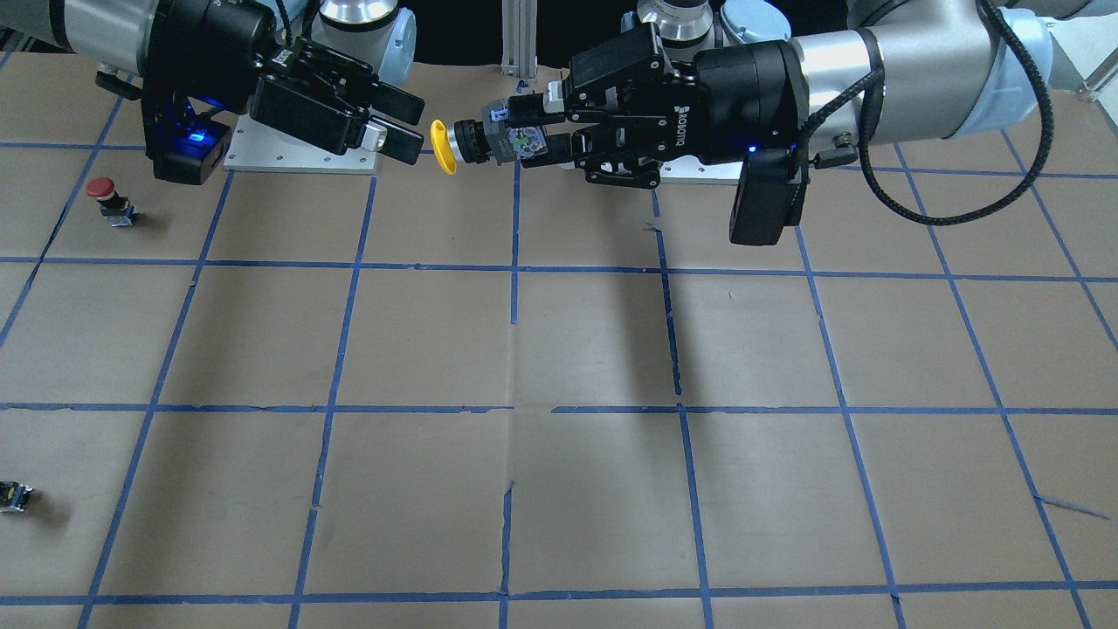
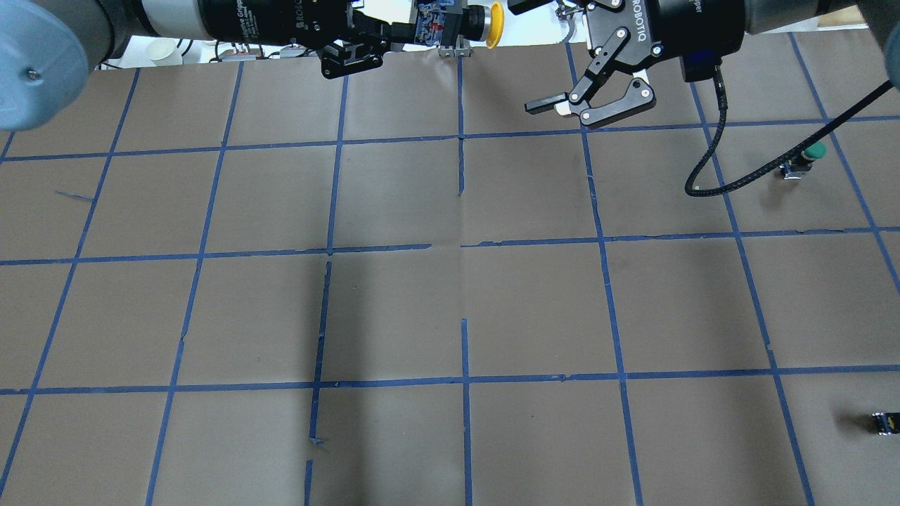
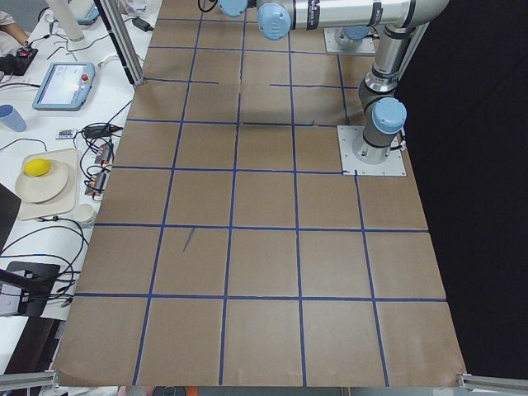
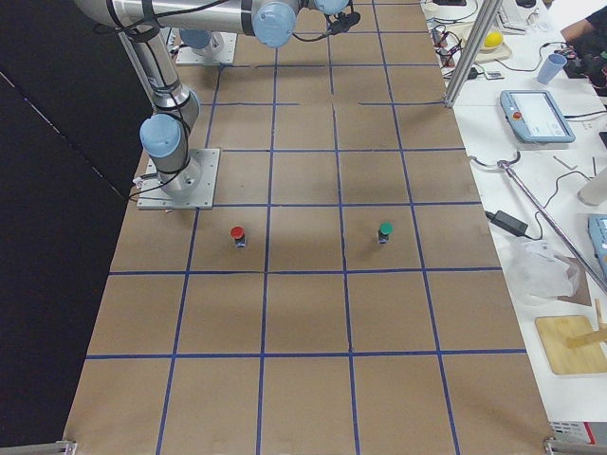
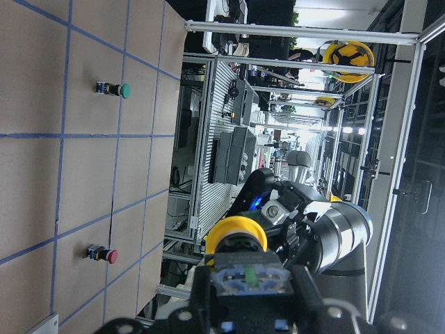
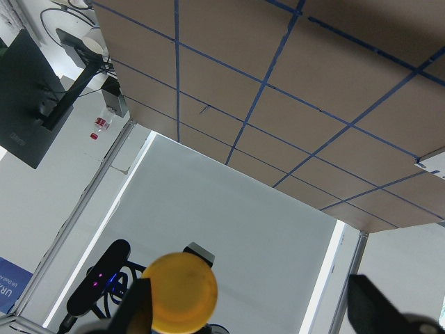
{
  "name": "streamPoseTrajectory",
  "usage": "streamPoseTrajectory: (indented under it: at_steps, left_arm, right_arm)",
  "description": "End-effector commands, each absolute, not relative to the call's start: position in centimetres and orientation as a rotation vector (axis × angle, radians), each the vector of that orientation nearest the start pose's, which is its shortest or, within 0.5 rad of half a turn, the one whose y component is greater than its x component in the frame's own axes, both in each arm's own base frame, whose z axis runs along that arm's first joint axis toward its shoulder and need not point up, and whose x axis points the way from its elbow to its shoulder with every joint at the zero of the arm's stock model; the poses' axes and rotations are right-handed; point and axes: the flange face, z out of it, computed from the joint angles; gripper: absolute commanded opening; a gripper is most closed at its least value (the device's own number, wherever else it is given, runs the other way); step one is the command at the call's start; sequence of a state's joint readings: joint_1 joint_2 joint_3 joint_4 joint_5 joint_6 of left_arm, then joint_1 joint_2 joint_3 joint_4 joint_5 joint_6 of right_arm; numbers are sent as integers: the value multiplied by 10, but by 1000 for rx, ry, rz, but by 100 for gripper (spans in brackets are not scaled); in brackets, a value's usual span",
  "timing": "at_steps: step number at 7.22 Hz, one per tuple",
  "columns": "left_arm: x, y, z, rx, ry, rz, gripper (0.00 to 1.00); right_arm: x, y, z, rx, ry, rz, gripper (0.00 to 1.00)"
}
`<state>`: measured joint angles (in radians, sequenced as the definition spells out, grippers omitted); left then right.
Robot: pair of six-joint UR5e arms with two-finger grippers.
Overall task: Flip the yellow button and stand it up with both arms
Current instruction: 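Hold the button up with the left gripper while the right gripper reaches its cap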
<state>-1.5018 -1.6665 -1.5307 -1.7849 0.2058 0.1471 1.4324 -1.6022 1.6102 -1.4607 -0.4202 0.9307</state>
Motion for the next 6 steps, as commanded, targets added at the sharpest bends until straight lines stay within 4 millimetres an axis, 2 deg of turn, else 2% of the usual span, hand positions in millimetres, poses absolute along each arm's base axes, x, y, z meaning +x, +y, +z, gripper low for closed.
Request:
streamPoseTrajectory:
  at_steps: [1,3,6]
  left_arm:
    - [-194,-538,517,124,-1768,-82,2]
    - [-194,-538,519,127,-1761,-81,2]
    - [-194,-537,519,134,-1762,-87,2]
  right_arm:
    - [158,-514,525,1082,1654,647,100]
    - [157,-525,514,1083,1620,674,100]
    - [159,-526,518,1132,1585,709,98]
